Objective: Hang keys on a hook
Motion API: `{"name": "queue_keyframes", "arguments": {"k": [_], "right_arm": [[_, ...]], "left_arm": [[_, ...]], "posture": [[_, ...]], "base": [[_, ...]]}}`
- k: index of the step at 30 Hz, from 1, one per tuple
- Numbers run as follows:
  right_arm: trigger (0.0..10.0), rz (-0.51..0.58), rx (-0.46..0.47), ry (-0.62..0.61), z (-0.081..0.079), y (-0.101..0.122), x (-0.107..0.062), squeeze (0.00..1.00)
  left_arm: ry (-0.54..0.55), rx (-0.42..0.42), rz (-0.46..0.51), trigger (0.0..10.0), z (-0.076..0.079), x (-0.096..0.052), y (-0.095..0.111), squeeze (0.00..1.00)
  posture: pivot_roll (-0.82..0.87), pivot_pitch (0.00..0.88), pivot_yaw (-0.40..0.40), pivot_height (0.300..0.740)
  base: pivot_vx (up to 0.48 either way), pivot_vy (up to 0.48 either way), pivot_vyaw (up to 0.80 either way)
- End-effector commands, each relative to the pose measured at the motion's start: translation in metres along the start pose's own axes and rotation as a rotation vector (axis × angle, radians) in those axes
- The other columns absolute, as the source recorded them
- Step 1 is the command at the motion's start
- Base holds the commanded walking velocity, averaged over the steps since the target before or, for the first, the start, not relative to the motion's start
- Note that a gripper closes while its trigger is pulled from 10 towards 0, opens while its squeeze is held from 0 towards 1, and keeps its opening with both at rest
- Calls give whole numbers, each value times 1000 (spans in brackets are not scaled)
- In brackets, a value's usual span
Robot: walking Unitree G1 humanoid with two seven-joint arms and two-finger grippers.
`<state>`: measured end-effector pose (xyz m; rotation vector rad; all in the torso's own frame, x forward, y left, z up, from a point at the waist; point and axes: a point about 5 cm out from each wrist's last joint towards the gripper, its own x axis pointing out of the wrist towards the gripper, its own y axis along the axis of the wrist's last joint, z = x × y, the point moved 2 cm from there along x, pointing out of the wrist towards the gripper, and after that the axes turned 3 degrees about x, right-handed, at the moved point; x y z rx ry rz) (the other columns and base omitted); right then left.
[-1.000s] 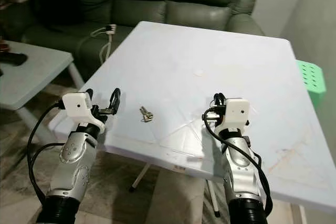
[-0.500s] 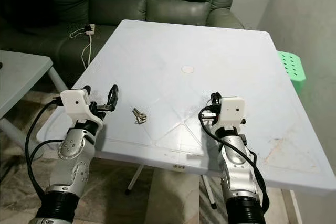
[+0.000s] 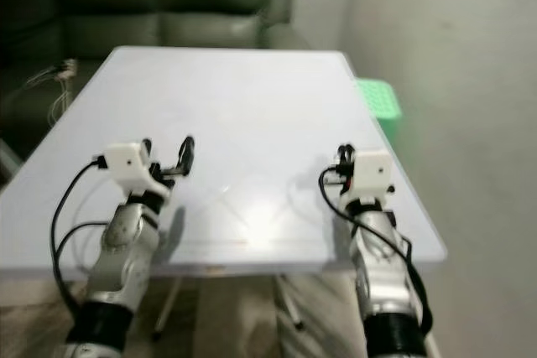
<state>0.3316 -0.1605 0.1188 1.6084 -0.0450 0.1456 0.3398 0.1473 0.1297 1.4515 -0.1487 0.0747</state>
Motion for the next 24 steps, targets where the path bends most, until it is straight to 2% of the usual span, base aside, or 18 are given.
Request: {"name": "queue_keyframes", "arguments": {"k": [1,16,24], "right_arm": [[10000,6,-8,0,1,4,0,0],[10000,5,-17,17,-1,6,1,0],[10000,7,-15,13,0,7,1,0]], "left_arm": [[-6,-6,-4,10000,3,0,-1,0],[15,-42,-17,10000,4,-2,-4,0],[5,-5,-11,10000,4,-3,-3,0]], "posture": [[4,0,-34,740],[3,0,-46,740],[4,0,-46,740]], "base": [[0,0,-775],[0,0,-777],[0,0,-777]]}}
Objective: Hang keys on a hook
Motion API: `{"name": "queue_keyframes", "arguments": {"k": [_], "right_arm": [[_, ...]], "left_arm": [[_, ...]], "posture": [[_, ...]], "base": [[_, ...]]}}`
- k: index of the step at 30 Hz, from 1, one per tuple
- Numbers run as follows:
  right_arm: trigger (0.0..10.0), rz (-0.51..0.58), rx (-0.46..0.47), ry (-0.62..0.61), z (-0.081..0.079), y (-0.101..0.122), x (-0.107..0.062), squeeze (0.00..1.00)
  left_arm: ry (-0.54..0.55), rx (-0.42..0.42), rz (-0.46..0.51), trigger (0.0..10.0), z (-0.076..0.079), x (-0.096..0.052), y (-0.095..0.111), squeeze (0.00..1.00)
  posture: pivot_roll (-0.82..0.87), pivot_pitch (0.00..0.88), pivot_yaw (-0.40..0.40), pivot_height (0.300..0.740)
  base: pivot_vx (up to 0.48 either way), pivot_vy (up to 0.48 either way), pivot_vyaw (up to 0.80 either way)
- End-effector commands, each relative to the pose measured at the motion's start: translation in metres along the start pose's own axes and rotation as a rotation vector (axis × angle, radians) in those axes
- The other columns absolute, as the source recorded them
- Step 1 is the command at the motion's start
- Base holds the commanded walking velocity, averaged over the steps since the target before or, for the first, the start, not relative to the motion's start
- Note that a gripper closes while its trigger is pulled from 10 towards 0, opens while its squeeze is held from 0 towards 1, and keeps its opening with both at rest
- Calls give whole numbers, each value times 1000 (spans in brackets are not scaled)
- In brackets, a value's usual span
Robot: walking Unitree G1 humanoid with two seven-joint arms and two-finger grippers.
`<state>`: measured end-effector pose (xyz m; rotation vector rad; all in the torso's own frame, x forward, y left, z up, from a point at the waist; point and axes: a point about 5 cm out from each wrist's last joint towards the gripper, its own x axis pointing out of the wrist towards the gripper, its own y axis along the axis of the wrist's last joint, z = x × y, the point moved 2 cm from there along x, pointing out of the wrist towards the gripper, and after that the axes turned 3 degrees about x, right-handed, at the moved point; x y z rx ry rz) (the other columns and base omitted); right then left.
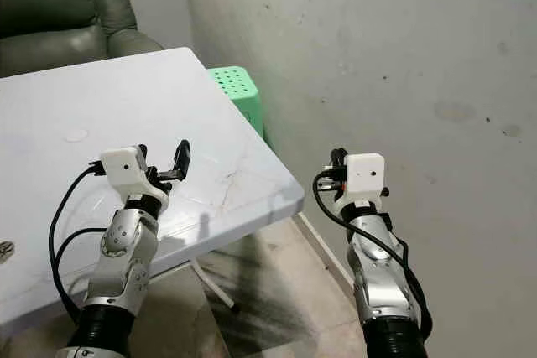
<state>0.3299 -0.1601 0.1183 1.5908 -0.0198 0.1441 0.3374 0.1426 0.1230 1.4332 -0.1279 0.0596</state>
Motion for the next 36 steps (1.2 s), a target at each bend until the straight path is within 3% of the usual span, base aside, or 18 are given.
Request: {"name": "queue_keyframes", "arguments": {"k": [1,5,8,19,36], "right_arm": [[10000,24,1,-4,1,8,3,0],[10000,22,1,-1,0,7,3,0],[10000,21,2,1,-1,8,3,0],[10000,38,7,-1,1,11,2,0],[10000,44,-9,-1,6,12,-9,0]], "left_arm": [[-3,17,12,10000,0,0,4,0],[-6,49,1,10000,-2,0,3,0],[1,4,8,10000,-2,0,4,0],[40,42,0,10000,-7,-1,5,0],[33,45,-2,10000,-3,-19,8,0]], "posture": [[4,0,-46,740],[9,0,-47,740],[11,0,-49,740],[13,0,-49,740],[18,1,-40,740]], "base": [[0,0,-775],[0,-120,-775],[0,-320,-777],[0,0,-777],[0,0,-775]]}}
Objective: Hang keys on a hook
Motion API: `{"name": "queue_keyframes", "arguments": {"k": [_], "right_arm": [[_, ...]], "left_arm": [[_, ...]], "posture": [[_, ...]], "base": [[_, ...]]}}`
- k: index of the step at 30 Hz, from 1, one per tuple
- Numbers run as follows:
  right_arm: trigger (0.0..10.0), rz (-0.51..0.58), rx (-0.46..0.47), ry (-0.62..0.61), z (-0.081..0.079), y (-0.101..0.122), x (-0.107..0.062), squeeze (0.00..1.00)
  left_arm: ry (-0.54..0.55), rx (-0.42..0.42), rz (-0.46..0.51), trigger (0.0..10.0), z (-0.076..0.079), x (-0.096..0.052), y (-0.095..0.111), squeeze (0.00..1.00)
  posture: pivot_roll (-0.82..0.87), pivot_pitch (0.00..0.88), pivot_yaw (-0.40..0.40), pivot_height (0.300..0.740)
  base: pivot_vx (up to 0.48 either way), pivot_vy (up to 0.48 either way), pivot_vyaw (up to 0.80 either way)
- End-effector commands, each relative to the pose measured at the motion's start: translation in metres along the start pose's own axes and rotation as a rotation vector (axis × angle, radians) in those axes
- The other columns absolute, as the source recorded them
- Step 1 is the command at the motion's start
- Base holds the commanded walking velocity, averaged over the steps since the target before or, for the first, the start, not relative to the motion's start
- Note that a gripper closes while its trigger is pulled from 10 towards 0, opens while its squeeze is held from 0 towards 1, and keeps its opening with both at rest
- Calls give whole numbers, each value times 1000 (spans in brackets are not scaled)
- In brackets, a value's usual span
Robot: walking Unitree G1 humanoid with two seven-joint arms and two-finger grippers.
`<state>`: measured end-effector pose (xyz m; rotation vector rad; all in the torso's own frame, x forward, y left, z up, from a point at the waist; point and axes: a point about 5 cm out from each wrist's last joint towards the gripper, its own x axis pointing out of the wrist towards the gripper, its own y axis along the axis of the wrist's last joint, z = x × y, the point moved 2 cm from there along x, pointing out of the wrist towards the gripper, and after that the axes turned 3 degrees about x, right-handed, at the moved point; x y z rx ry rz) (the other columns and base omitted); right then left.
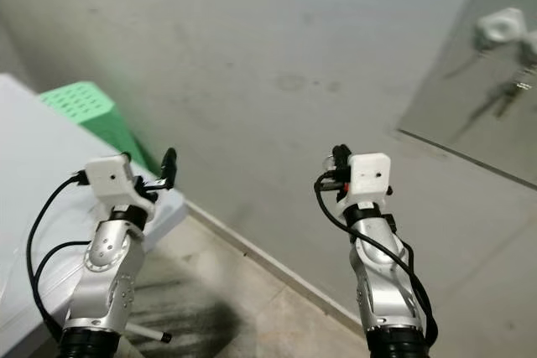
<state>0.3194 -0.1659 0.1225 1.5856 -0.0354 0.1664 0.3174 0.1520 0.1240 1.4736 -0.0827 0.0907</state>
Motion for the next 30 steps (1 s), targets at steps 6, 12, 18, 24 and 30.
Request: {"name": "queue_keyframes", "arguments": {"k": [6,12,18,24,30], "right_arm": [[10000,21,2,-2,-2,6,0,0],[10000,21,3,-3,-3,7,0,0],[10000,22,-1,-4,-2,8,0,0],[10000,24,0,-5,-3,9,-1,0],[10000,20,2,-7,-4,8,-1,0]], "left_arm": [[-20,7,-2,10000,7,-1,3,0],[-22,0,-6,10000,8,-1,4,0],[-39,7,-8,10000,10,-1,4,0],[-54,31,-13,10000,10,0,4,0],[-33,-23,-18,10000,7,1,4,0]], "posture": [[19,0,-40,740],[17,0,-41,740],[13,0,-42,740],[14,0,-37,740],[13,0,-36,740]], "base": [[0,0,-775],[0,0,-775],[0,0,-775],[0,-44,-775],[0,-400,-775]]}}
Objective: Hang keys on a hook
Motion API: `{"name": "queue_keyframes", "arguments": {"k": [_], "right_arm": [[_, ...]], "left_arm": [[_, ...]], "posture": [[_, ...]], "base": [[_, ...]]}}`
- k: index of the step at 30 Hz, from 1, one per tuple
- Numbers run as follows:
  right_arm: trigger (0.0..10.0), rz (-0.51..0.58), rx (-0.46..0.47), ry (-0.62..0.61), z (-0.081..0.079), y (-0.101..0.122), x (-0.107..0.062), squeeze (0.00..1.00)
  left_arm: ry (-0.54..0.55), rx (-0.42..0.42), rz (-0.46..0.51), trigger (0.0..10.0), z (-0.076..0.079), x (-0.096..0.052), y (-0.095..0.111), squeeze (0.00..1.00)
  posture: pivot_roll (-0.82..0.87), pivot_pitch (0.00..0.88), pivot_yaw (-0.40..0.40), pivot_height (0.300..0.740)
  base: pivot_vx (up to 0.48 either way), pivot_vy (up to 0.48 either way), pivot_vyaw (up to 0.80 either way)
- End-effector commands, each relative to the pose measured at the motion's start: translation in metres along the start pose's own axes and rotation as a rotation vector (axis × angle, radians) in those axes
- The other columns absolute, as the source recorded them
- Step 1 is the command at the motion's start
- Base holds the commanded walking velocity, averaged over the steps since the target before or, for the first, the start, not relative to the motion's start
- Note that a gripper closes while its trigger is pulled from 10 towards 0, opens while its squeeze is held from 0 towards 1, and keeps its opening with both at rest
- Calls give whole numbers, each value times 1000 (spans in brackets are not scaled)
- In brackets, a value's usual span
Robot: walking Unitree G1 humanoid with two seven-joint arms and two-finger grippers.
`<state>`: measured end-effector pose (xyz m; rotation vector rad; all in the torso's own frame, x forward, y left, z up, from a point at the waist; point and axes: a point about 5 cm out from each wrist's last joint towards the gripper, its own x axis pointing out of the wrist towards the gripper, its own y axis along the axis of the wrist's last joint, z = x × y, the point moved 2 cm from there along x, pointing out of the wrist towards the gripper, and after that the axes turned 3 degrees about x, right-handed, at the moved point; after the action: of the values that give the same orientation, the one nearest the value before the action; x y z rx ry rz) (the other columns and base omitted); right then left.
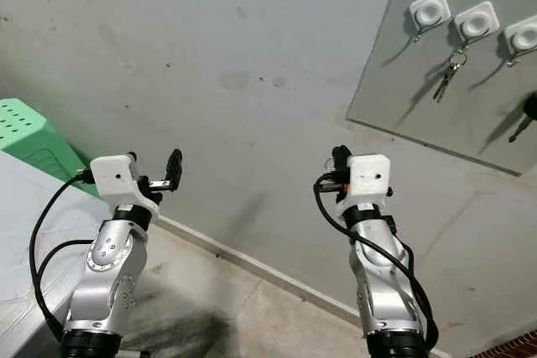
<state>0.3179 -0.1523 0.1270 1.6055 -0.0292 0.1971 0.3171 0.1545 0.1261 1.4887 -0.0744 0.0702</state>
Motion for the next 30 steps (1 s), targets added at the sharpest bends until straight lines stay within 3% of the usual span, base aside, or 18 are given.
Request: {"name": "queue_keyframes", "arguments": {"k": [1,3,30], "right_arm": [[10000,5,-20,-29,10,4,-1,0],[10000,3,-20,-32,10,4,-2,0],[10000,19,0,-29,8,6,-2,0]], "left_arm": [[-26,-37,1,10000,10,1,2,0],[-28,1,13,10000,9,1,4,0],[-24,1,-14,10000,11,0,2,0]], "posture": [[13,0,-36,740],[14,1,-34,740],[17,8,-35,740]], "base": [[0,0,-775],[0,0,-775],[0,0,-744]]}}
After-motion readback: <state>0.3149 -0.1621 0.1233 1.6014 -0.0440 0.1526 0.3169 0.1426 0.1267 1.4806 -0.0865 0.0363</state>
